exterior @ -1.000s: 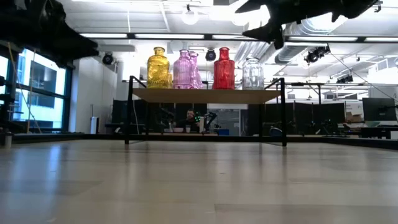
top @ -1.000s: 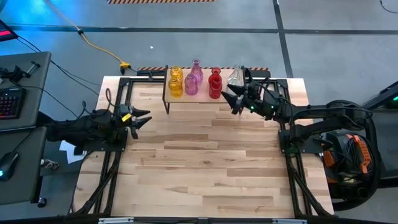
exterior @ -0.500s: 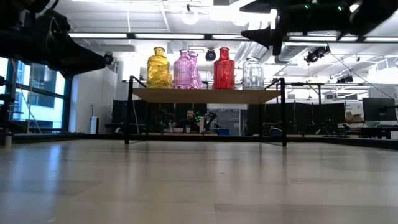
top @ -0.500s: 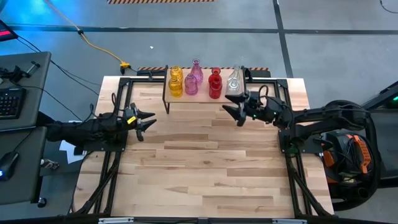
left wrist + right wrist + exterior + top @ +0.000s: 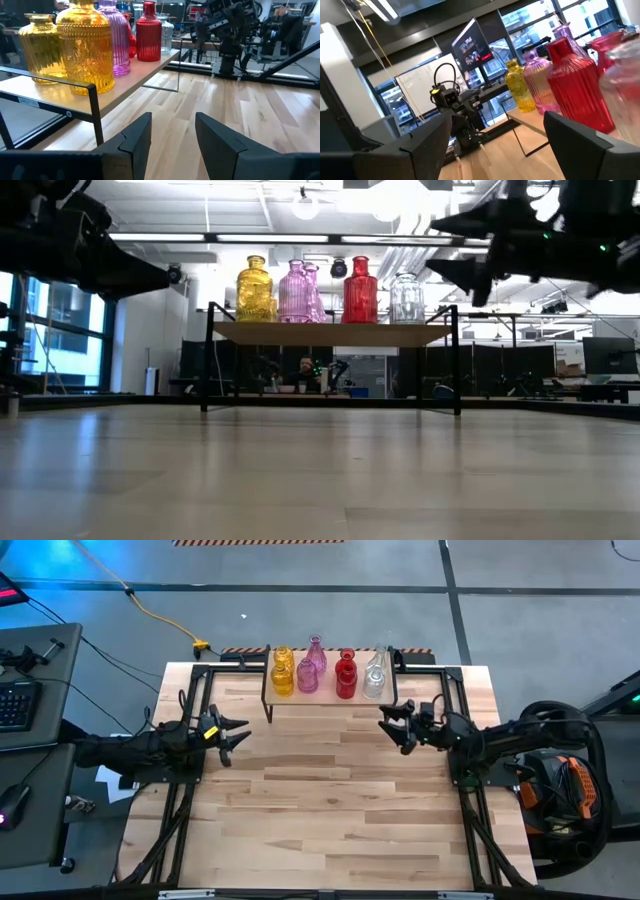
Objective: Sort vases onto shelf
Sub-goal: Adjust the pink vase
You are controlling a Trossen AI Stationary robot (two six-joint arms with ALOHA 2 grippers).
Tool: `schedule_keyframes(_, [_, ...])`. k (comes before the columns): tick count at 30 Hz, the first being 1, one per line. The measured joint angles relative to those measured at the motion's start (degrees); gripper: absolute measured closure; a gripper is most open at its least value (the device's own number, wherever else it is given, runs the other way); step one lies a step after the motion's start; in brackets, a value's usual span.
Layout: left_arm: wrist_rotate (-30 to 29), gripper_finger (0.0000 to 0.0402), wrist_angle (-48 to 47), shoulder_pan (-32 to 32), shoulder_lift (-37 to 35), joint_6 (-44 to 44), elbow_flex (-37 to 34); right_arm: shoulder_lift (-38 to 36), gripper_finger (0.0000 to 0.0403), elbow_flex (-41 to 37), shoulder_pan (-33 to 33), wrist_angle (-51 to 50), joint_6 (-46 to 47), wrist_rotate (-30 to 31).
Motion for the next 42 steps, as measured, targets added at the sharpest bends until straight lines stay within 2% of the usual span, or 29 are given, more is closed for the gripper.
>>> schedule_keyframes(8, [-2.32, 0.0257, 0.0, 0.0, 0.0, 0.29, 0.02, 0.0, 0.01, -6.25, 0.0, 4.67, -1.99, -3.05])
schedule_keyframes(16, [-2.41, 0.0257, 0.04, 0.0, 0.0, 0.53, 0.02, -0.72, 0.01, -6.26, -1.12, 5.11, -2.68, -2.78])
schedule_keyframes(22, [-3.8, 0.0257, 0.09, 0.0, 0.0, 0.57, 0.02, -5.58, 0.01, -6.26, -4.73, 5.91, -5.51, -3.81])
schedule_keyframes(29, [-3.93, 0.0257, 0.11, -0.02, 0.0, 0.57, 0.02, -13.89, 0.01, -6.28, -10.53, 5.77, -7.71, -9.8])
schedule_keyframes(32, [-4.18, 0.0257, 0.13, -0.02, 0.0, 0.57, 0.02, -16.48, 0.01, -6.28, -13.21, 2.53, -7.42, -11.39])
schedule_keyframes(35, [-4.79, 0.0257, 0.15, -0.01, 0.0, 0.57, 0.02, -17.94, 0.01, -6.28, -16.09, -1.05, -4.51, -13.33])
schedule_keyframes(42, [-4.94, 0.0257, 0.16, -0.01, 0.0, 0.57, 0.03, -18.34, 0.01, -6.28, -22.49, -3.86, 0.95, -23.9])
